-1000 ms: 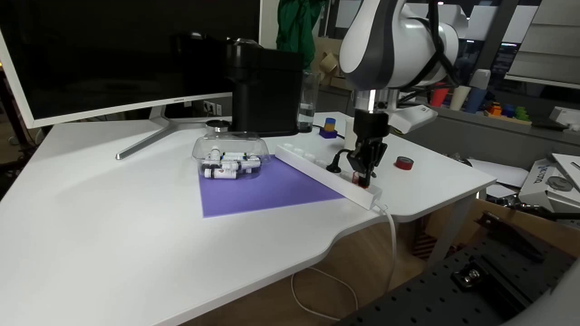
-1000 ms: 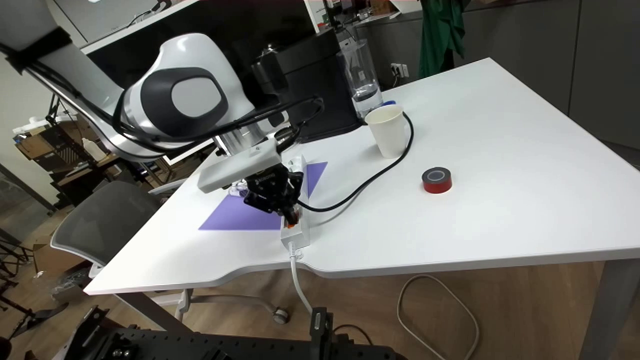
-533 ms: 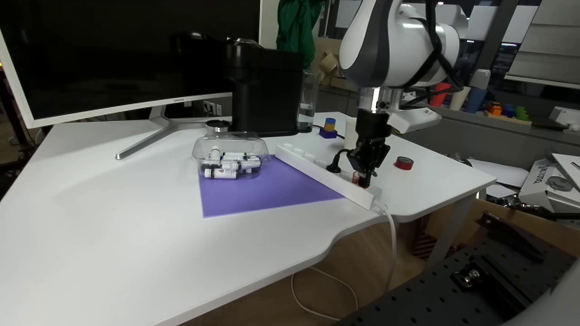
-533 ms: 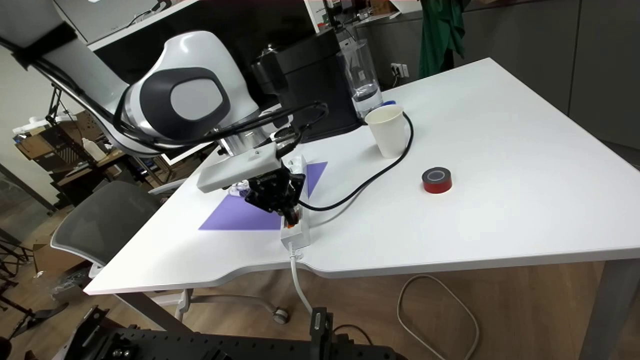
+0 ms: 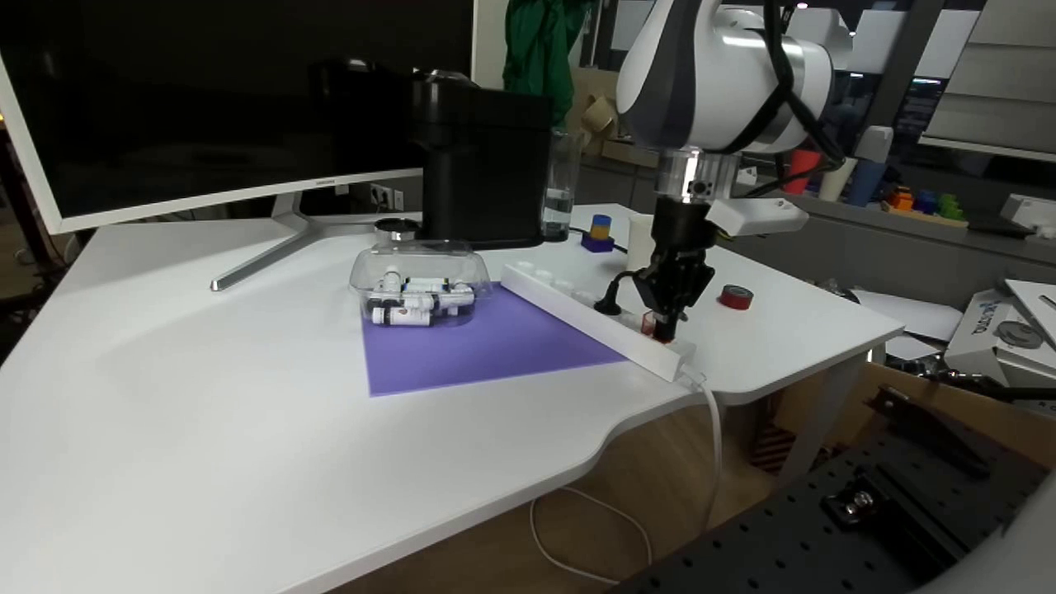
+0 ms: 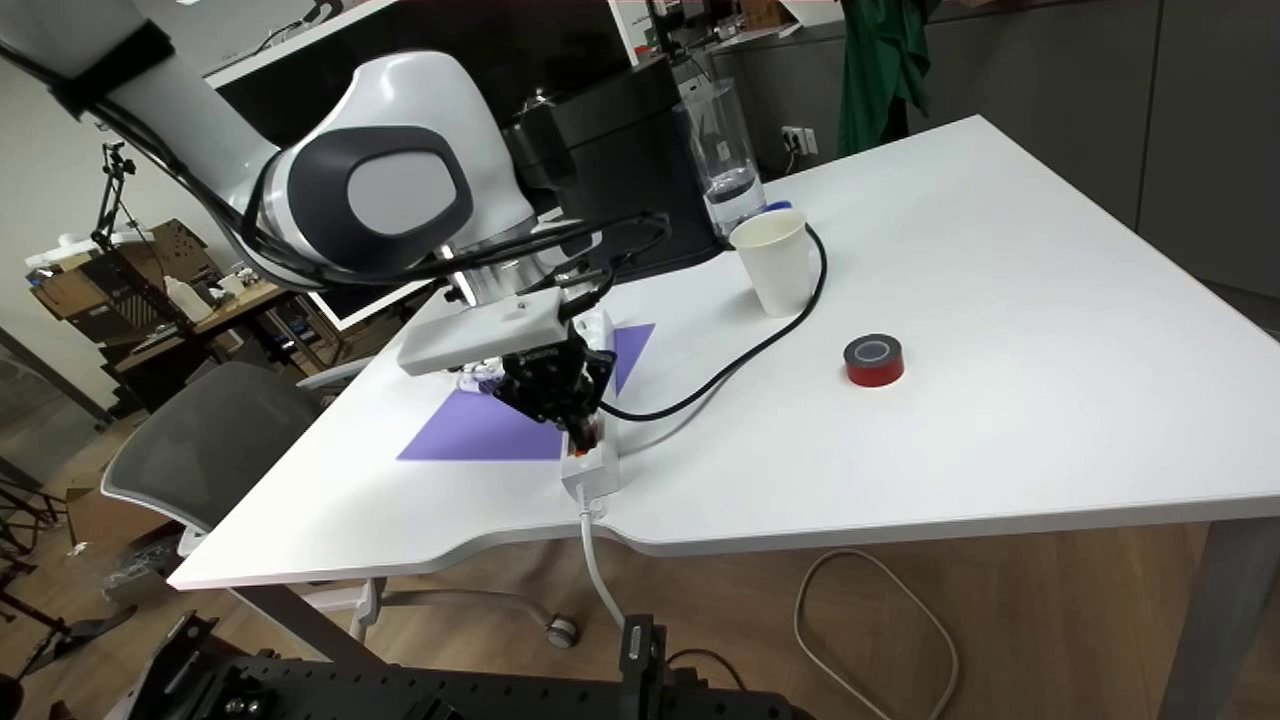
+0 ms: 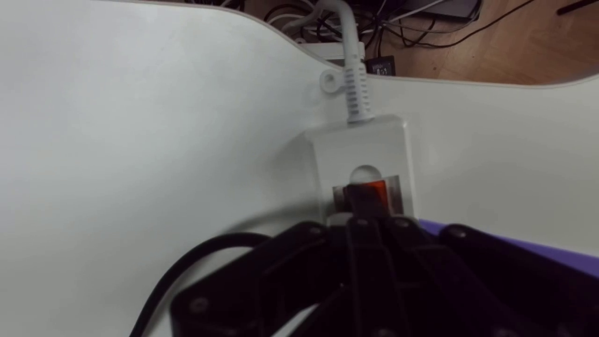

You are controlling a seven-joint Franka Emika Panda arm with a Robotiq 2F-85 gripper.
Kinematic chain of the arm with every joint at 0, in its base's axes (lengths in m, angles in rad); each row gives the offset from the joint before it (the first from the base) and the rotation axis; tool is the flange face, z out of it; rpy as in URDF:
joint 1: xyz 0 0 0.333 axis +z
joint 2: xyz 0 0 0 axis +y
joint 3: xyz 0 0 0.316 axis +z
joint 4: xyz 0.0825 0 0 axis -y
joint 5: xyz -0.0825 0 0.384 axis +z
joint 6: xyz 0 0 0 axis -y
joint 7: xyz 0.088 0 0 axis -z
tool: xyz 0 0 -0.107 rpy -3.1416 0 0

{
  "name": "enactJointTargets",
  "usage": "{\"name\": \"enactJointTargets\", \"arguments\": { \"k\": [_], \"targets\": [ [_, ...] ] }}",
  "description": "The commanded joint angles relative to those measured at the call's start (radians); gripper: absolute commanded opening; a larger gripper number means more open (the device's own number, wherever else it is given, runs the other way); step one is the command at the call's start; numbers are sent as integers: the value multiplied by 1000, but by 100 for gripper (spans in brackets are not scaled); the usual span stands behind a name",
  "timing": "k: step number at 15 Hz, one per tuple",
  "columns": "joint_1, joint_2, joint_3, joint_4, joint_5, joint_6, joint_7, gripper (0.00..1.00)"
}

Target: Press the power button on the extension cord.

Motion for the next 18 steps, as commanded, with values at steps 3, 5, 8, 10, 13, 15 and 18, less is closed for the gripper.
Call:
{"name": "enactJointTargets", "arguments": {
  "k": [3,5,8,10,13,15,18],
  "targets": [
    [6,-140,-11,-67,-17,-42,-12,0],
    [20,-208,-24,-88,-23,-75,-2,0],
    [53,-308,-59,-100,-60,-164,40,33],
    [68,-364,-77,-98,-96,-221,74,46],
    [84,-435,-88,-89,-148,-294,128,67],
    [90,-478,-86,-85,-187,-327,167,80],
    [96,-534,-76,-81,-237,-363,217,98]
  ]
}}
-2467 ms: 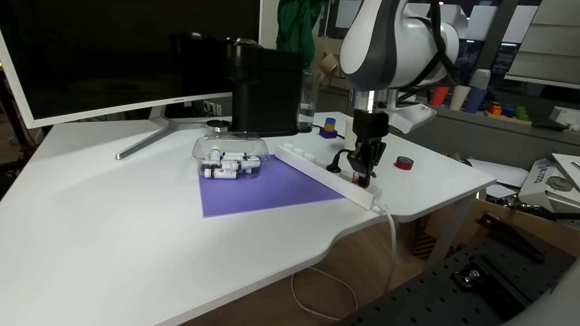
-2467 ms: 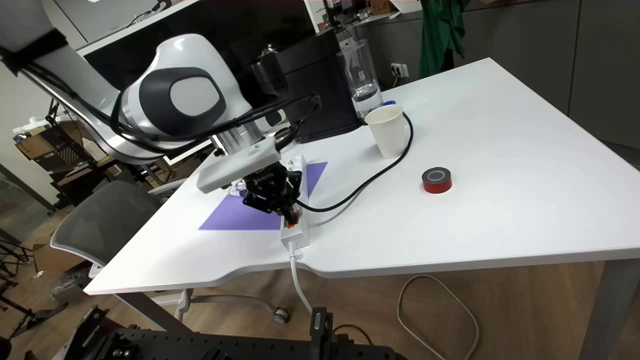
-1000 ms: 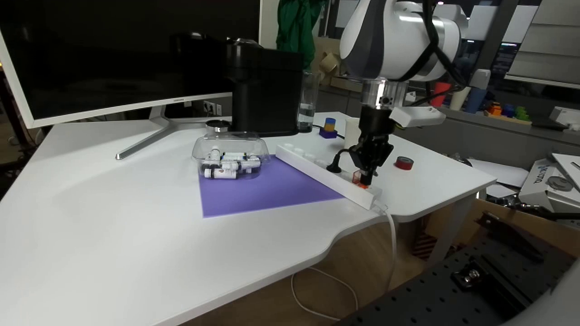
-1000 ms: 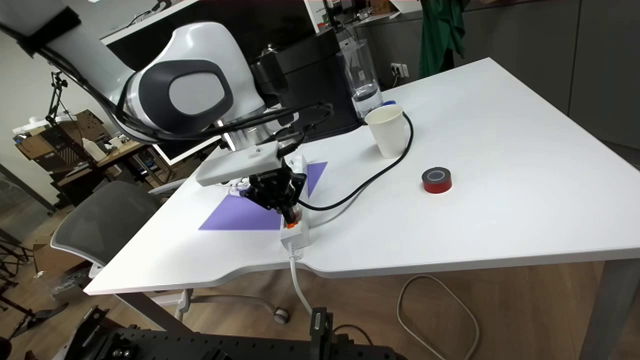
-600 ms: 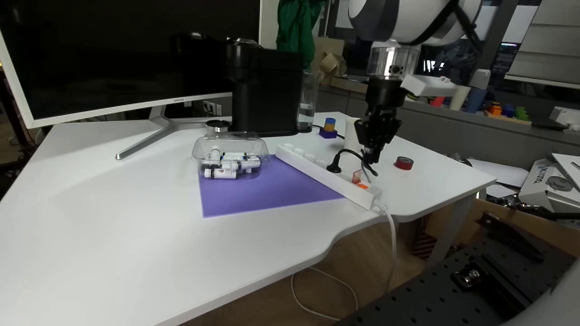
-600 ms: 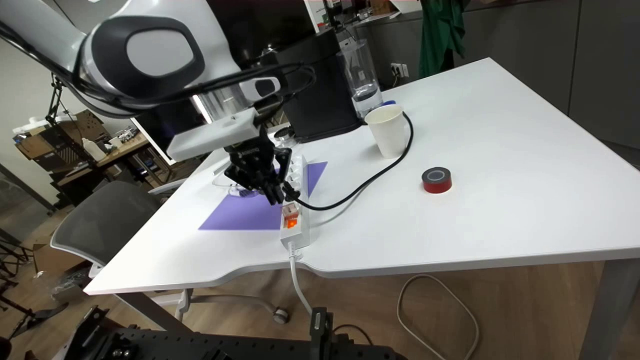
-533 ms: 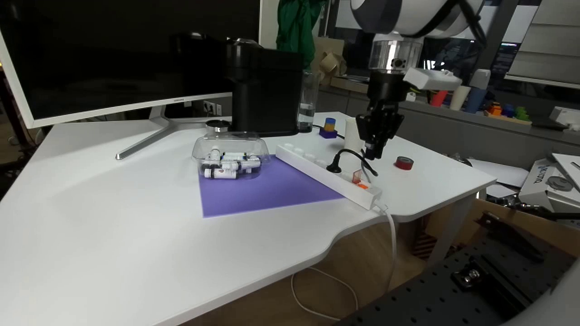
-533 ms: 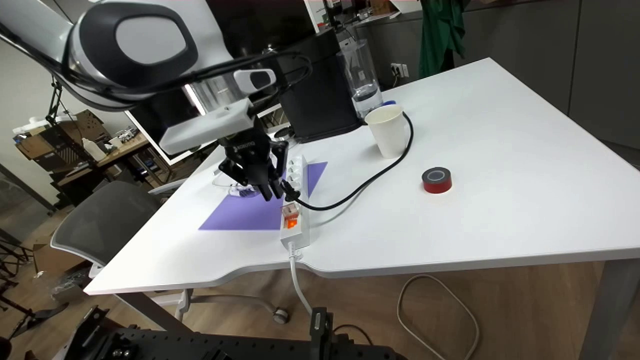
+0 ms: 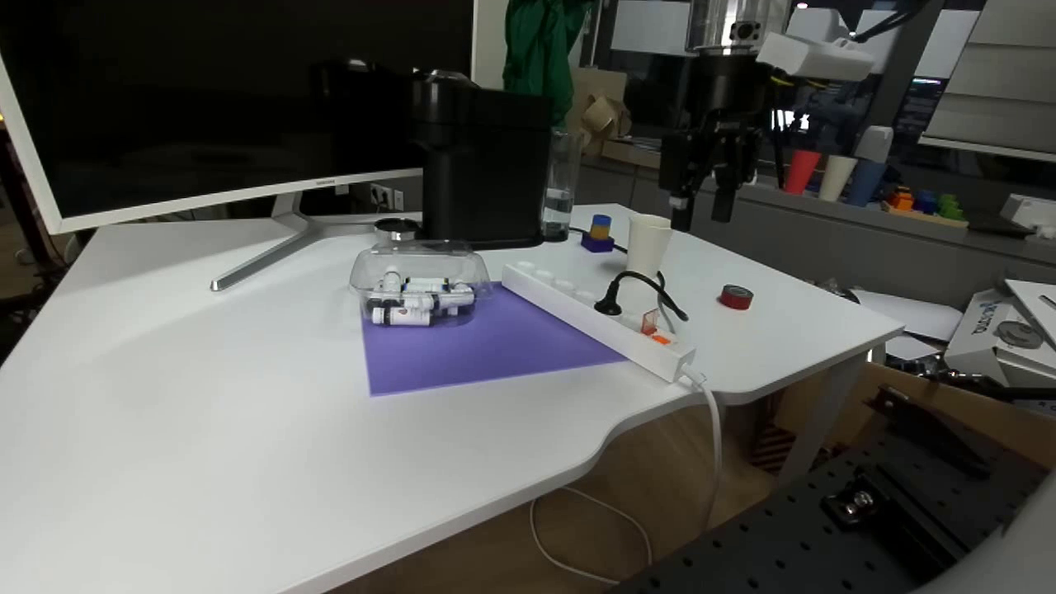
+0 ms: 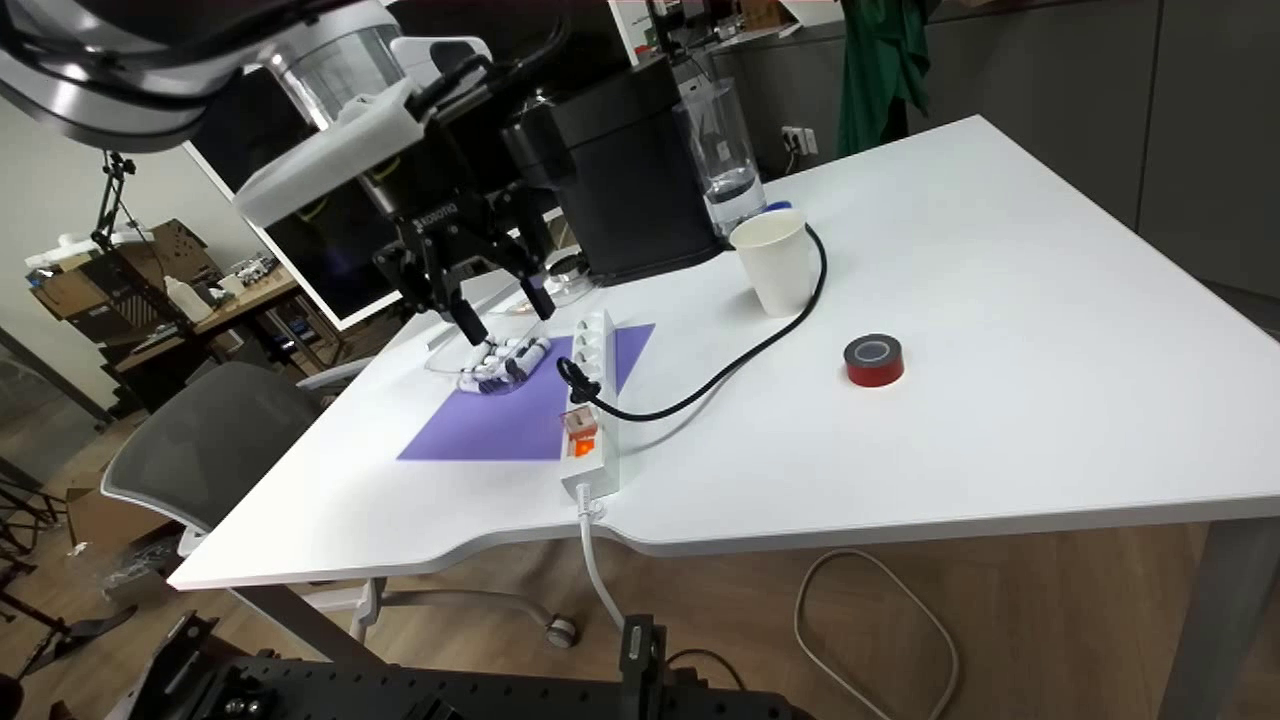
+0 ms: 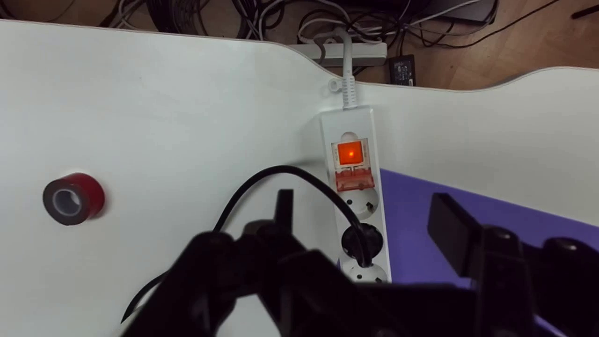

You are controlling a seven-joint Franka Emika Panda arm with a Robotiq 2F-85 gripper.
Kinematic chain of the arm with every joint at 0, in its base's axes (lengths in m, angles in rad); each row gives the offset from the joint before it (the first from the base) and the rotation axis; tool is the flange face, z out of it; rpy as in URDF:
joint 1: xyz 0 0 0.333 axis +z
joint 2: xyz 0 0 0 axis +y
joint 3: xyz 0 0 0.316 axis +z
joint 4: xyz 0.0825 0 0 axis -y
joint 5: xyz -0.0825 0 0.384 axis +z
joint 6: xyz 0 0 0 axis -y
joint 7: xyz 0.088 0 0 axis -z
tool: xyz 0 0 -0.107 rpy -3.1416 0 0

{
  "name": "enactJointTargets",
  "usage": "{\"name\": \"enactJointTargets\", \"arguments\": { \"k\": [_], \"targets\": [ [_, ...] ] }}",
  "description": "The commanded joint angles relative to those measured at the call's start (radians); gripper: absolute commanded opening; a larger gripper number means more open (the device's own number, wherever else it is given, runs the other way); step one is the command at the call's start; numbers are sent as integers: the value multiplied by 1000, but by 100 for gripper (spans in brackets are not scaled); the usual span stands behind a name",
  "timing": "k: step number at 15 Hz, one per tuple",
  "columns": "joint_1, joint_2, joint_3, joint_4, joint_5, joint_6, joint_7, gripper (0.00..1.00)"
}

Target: Press the power button on the extension cord.

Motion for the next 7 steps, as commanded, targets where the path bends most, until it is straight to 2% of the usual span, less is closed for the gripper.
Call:
{"name": "enactJointTargets", "arguments": {
  "k": [1,7],
  "targets": [
    [22,-85,-1,-6,-64,-51,90,100],
    [31,-106,11,0,-60,-118,210,100]
  ]
}}
